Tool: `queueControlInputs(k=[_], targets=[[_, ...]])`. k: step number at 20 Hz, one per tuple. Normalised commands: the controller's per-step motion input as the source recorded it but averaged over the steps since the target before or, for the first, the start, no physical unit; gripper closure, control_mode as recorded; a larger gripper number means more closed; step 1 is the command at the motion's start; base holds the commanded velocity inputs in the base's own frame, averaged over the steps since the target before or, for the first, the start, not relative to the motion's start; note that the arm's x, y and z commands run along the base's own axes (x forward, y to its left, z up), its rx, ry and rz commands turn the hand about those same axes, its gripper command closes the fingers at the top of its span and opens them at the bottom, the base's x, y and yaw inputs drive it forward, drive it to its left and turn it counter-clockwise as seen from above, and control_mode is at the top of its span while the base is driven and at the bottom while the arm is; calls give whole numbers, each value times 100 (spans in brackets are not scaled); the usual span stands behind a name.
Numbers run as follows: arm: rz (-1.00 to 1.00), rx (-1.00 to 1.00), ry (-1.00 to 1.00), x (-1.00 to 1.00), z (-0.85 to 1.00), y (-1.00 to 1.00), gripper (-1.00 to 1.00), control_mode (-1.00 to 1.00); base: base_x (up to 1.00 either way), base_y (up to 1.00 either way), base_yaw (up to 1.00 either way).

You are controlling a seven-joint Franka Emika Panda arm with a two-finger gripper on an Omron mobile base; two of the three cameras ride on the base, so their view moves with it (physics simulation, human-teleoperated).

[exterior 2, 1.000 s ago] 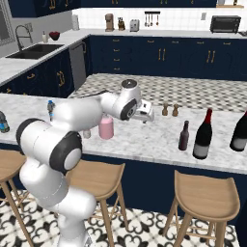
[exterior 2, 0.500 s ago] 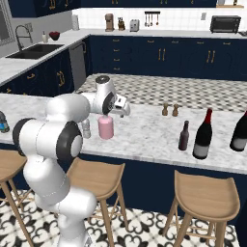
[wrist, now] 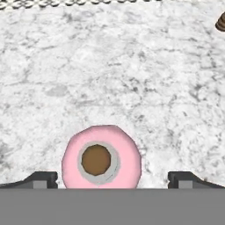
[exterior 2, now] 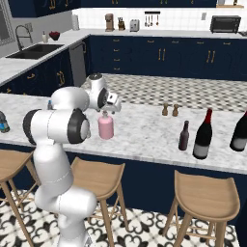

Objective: Move the plastic bottles in the middle to the plastics group, and the glass bottles in the middle to the glass group.

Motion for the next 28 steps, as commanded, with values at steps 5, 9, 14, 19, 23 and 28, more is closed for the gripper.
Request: queueControlInputs(k=[5, 9, 14, 19, 23, 28], targets=[[2, 2, 3, 23, -28, 11, -100, -100, 0, 0, 0], [2, 0, 0, 17, -26, 11, -100, -100, 0, 0, 0], [0, 0, 0, -8, -19, 2, -100, -100, 0, 0, 0], [0, 0, 0, -23, -1, -6, -100, -100, 0, 0, 0], [0, 0, 0, -12, 0, 0, -100, -100, 0, 0, 0], [0, 0, -3, 21, -19, 0, -100, -100, 0, 0, 0]])
